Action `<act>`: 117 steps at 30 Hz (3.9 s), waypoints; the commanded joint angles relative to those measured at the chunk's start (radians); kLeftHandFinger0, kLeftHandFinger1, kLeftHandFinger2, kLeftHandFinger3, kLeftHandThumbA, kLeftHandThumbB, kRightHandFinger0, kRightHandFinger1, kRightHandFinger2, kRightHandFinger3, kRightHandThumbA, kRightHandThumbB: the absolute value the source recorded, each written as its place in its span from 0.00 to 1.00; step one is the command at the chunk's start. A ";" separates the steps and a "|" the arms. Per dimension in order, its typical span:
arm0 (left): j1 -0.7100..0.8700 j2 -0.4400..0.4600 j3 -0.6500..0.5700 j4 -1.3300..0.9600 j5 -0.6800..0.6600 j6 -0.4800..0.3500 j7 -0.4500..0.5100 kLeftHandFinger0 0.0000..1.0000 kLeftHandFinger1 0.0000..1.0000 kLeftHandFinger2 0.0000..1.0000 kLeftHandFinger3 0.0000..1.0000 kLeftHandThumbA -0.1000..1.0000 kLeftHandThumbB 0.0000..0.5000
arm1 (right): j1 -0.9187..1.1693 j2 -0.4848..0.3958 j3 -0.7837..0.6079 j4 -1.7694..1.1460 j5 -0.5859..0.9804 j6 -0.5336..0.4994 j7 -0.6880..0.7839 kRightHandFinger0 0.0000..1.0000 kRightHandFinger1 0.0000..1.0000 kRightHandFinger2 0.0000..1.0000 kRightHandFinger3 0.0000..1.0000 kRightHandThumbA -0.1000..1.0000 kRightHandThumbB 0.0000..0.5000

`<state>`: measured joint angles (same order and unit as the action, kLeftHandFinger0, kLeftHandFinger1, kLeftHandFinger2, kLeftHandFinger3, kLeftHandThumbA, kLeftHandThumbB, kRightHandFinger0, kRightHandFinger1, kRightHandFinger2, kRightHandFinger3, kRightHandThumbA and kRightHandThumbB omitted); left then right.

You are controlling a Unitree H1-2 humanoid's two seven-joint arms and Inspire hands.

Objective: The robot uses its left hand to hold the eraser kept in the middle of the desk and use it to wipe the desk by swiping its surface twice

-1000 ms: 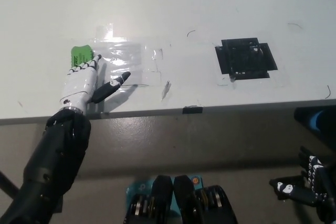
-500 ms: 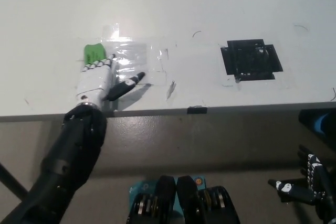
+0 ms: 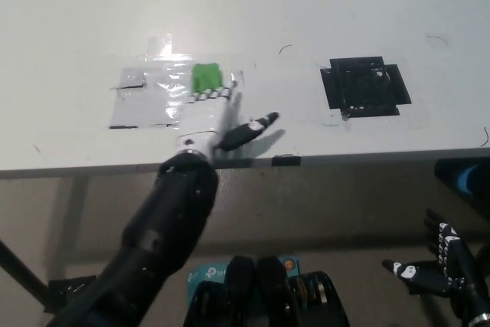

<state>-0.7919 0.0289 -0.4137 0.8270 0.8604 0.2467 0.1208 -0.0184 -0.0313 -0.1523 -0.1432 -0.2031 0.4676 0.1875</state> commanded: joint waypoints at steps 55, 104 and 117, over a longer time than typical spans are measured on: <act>0.107 -0.067 -0.089 0.235 -0.016 -0.060 -0.203 1.00 1.00 1.00 1.00 1.00 0.80 | -0.011 0.118 -0.089 -0.056 0.023 -0.028 -0.236 1.00 1.00 1.00 1.00 1.00 0.05; 0.428 0.309 0.126 0.129 -0.062 -0.004 -0.151 1.00 1.00 1.00 1.00 1.00 0.82 | 0.018 0.098 -0.145 -0.071 0.112 -0.020 -0.260 1.00 1.00 1.00 1.00 1.00 0.00; 0.391 0.287 0.139 0.024 -0.090 -0.114 -0.086 1.00 1.00 1.00 1.00 1.00 0.84 | 0.021 0.083 -0.148 -0.076 0.121 -0.013 -0.255 1.00 1.00 1.00 1.00 1.00 0.00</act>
<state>-0.6238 0.2969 -0.3022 0.7627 0.9525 0.1368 0.2534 0.0098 0.0656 -0.2927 -0.1452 -0.1155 0.4668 -0.0499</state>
